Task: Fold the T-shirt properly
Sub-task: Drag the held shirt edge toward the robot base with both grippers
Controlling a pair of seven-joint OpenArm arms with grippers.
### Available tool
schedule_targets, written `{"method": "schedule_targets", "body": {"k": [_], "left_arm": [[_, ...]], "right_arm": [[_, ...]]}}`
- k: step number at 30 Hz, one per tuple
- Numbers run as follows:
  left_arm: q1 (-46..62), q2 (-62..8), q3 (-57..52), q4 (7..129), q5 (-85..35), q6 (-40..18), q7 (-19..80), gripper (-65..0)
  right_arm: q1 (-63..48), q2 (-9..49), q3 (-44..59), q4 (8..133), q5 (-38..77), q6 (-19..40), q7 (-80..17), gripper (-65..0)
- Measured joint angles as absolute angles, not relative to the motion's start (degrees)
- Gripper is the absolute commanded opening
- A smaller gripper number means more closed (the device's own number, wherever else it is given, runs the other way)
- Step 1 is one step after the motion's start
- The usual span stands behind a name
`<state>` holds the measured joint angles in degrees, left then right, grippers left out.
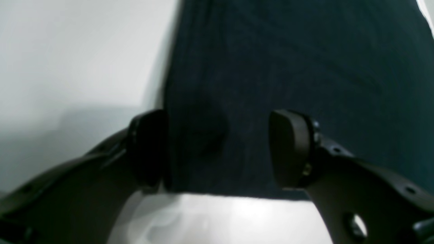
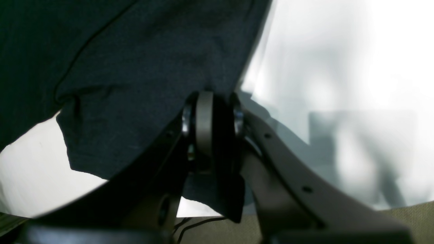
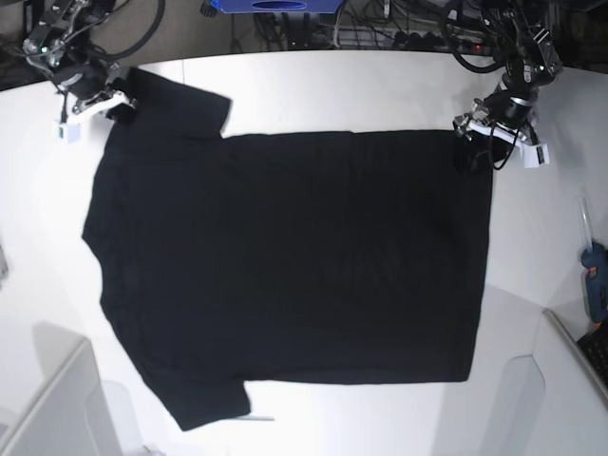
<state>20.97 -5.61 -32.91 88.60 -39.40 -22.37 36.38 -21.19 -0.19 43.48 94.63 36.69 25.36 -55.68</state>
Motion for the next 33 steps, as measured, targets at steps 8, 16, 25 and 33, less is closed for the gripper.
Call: {"method": "schedule_targets", "body": {"k": [8,16,25,33], "left_arm": [[20.9,-5.9,-29.3,88.1,-39.1,-19.9,36.6,-60.6],[21.1,-5.9,-27.9,88.8,-39.2,-19.9,37.6,-65.0],[28.3,-7.6,-28.3,95.0,-37.9,-19.5,39.4,-65.0],[34.7,-8.2,-28.2,99.9,-36.8,-19.3,40.3,-65.0]], "right_arm": [[-21.3,-0.2,43.5,94.6,36.4,25.4,-55.7,-65.0],[-21.2,-0.2,43.5,94.7,36.4,25.4,-55.7,-65.0],[-26.5,-0.5,43.5,99.8,35.8,25.3,-56.5,-65.0],[-32.4,-2.9,43.8,106.5,35.8,27.5,-56.6,-65.0]]}}
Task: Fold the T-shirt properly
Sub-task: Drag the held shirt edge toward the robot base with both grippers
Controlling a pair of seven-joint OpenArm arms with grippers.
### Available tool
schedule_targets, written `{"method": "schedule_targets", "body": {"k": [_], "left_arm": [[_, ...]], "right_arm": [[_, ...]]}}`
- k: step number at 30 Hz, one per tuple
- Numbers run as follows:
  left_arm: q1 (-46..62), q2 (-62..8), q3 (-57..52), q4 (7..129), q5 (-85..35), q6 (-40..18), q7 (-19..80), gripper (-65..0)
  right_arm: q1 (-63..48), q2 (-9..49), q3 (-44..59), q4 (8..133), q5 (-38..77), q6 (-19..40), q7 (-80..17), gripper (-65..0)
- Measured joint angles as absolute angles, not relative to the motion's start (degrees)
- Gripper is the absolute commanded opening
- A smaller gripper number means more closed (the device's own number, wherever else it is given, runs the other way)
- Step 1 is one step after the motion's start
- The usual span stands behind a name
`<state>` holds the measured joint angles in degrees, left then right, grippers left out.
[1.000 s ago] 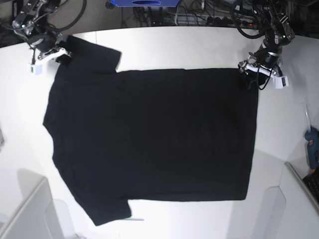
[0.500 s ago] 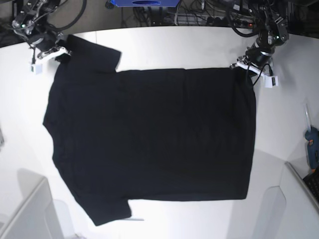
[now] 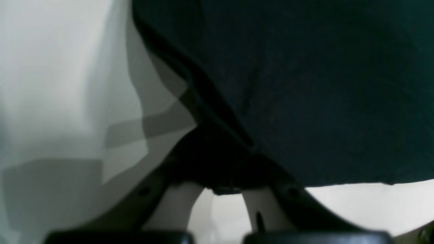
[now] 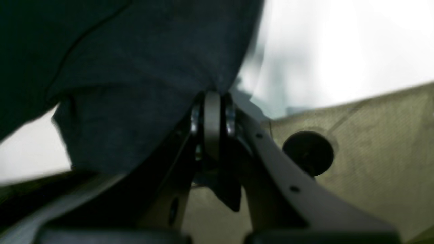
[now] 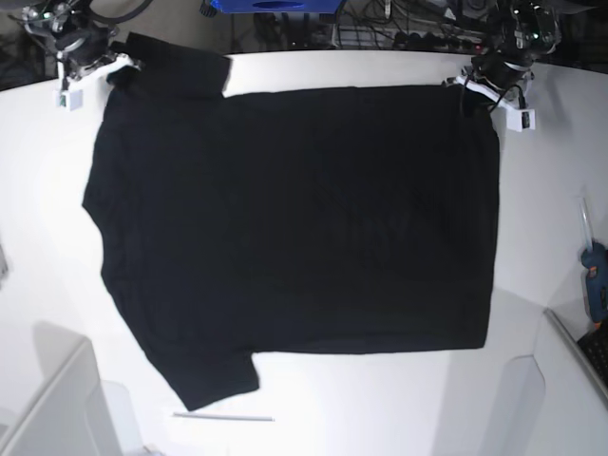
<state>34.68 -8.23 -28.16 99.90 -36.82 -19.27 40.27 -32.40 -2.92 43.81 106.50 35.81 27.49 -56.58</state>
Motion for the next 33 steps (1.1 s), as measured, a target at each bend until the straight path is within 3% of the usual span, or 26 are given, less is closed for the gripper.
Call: {"method": "schedule_targets", "body": {"k": [11,25,33], "left_arm": [[43.2,-8.2,-28.2,109.0,-36.4,-18.8,41.0,-65.0],[39.2,-7.7,-28.2,110.2,-36.5,-18.4,41.2,-65.0],[34.0,-7.8,-28.2,110.0,-37.0,-17.2,41.3,-65.0]], "right_arm": [[-36.1,-4.9,43.9,111.3,35.7,30.5,-56.6,-65.0],[-26.4,-4.6,43.5,113.3,35.8,30.5,-55.6,-65.0],[-18.0,-4.3,43.6,113.3,35.6,30.5,-62.2,-65.0]]}}
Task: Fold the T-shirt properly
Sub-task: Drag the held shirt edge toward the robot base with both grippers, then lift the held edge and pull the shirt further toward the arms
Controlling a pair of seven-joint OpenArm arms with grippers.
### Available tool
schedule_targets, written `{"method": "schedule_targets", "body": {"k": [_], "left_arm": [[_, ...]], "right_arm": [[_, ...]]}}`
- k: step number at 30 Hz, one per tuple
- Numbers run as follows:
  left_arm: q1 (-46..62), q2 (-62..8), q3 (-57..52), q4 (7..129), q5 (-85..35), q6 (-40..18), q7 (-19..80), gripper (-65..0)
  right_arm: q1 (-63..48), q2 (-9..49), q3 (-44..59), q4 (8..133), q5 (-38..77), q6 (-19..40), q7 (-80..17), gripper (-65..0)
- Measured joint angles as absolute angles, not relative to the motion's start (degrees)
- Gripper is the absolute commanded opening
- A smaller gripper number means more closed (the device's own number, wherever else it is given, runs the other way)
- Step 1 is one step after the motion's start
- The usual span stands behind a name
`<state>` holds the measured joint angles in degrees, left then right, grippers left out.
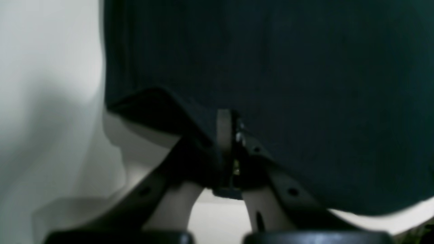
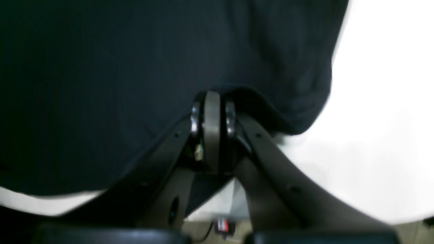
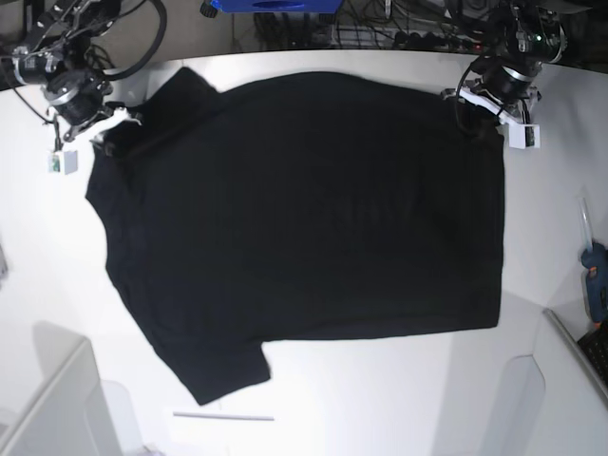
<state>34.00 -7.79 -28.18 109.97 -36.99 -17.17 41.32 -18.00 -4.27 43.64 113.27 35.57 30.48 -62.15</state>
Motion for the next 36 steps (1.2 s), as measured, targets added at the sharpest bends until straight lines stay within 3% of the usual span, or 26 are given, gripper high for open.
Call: {"method": "schedule_targets", "body": {"k": [4,7,11,18,32,36], "left_arm": [[32.2,-7.8,-28.0,110.0,-36.7,-13.3,41.4,-65.0],[30.8,-7.7,-27.7,110.0,-36.9,-13.2,41.4,-65.0],[28.7,-7.1,-28.2,109.6,-36.9,-11.7,41.2,-65.0],[24.4,-6.5,-28.0,106.9,-37.1,-9.2,41.4,-65.0],[20.0,-6.5,-28.1,103.7,-36.4,-8.8,41.7,-65.0],[17.0,-6.8,-28.2,101.3,-36.2,-7.3,46.1,-65.0]], "right_arm": [[-14.1,-4.3,43.5,113.3,35.4,30.5,-65.7,-65.0],[-11.6,-3.8,43.5,113.2,35.4,30.4,-66.7,-65.0],[-8.4,-2.4,43.5,111.2,35.4,26.1,-66.1,-65.0],[-3.3,-0.4,42.8,103.5,35.3,25.5,-66.1,-65.0],[3.4,2.0,37.7,93.6,35.0,20.8,-63.2,-65.0],[5.4,3.4,34.6,90.4,35.0,20.4,-62.6,-65.0]]}}
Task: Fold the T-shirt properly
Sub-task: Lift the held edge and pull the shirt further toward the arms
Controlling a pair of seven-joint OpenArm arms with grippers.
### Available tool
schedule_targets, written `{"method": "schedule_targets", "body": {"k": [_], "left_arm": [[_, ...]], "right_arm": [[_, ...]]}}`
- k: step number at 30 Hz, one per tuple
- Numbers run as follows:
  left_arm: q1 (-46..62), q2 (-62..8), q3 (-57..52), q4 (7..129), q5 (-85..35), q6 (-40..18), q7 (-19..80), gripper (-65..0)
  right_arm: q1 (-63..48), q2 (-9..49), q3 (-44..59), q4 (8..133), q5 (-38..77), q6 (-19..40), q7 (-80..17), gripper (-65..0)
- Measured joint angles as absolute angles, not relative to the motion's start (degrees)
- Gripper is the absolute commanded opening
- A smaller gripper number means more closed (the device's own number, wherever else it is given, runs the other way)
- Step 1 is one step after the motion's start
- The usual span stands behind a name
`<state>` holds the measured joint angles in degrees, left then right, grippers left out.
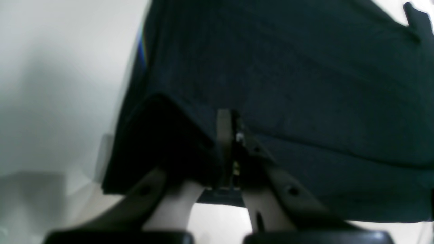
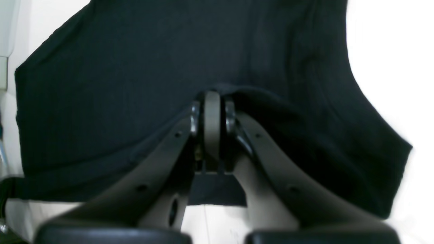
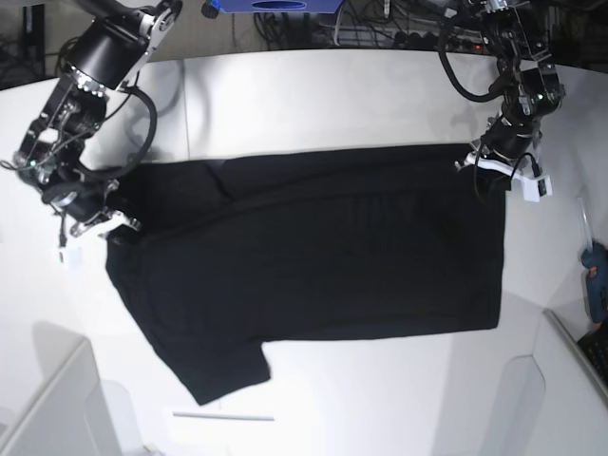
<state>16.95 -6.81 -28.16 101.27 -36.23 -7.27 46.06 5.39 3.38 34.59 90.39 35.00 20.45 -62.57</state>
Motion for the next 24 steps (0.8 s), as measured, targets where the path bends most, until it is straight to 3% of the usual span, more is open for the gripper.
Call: {"method": "schedule_targets", "body": {"k": [24], "left_arm": [[9.3,-6.9,-28.1,93.9,-36.3,-7.3,46.1,-65.0]], "right_arm": [[6.7,4.7,33.6,83.0,34.9,20.3,-55.6,-65.0]]}}
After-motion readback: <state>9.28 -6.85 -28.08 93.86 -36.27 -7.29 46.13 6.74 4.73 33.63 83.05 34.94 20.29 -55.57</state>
